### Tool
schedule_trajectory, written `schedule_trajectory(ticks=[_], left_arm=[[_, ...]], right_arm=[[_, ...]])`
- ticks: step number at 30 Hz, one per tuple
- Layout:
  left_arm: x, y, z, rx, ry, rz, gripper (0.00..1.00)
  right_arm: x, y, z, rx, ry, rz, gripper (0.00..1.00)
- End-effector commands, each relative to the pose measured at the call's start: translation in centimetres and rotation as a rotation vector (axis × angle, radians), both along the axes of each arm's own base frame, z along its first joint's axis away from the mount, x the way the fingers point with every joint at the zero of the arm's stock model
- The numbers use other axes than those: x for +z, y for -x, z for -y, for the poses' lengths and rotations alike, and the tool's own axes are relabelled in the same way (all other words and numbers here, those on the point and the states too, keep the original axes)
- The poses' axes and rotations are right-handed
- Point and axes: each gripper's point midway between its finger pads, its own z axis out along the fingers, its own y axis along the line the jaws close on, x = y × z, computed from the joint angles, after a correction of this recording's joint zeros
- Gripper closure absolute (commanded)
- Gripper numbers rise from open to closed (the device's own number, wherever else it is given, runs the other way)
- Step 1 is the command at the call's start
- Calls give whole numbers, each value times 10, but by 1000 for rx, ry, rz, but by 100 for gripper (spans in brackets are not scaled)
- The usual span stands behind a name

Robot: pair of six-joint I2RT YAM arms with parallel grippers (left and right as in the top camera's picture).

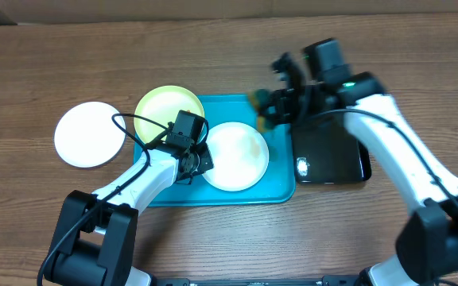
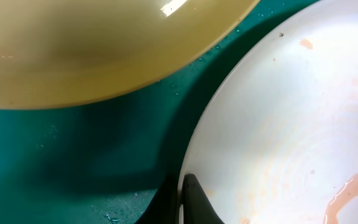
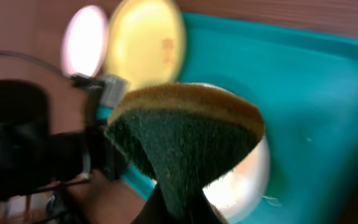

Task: Clean dirty plates on tray and stack at the side
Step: 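Return the sponge to the black water tray with the right gripper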

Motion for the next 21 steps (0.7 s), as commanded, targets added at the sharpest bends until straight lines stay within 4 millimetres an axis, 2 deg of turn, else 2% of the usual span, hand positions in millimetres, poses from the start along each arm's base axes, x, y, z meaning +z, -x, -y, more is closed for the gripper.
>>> schedule_trajectory(ticks=[1, 2, 4, 8, 13, 19, 21], left_arm=[[-10, 11, -4, -1, -29, -42, 96], [-11, 11, -4, -1, -29, -42, 96], [-10, 11, -4, -1, -29, -41, 96], [-10, 11, -4, -1, -28, -41, 96], [-10, 12, -3, -3, -23, -45, 96], [-10, 11, -3, -3, -23, -43, 96], [-10, 12, -3, -3, -23, -44, 96]], right_arm=[[-18, -18, 77, -205, 205, -19, 96], [-28, -17, 99, -267, 259, -55, 96], [-47, -14, 129, -335, 326, -100, 96], [-83, -6, 154, -387, 370, -155, 96], [-114, -1, 160, -429, 364, -167, 91], [-128, -2, 161, -502, 342, -182, 90], [-135, 1, 167, -513, 376, -186, 89]])
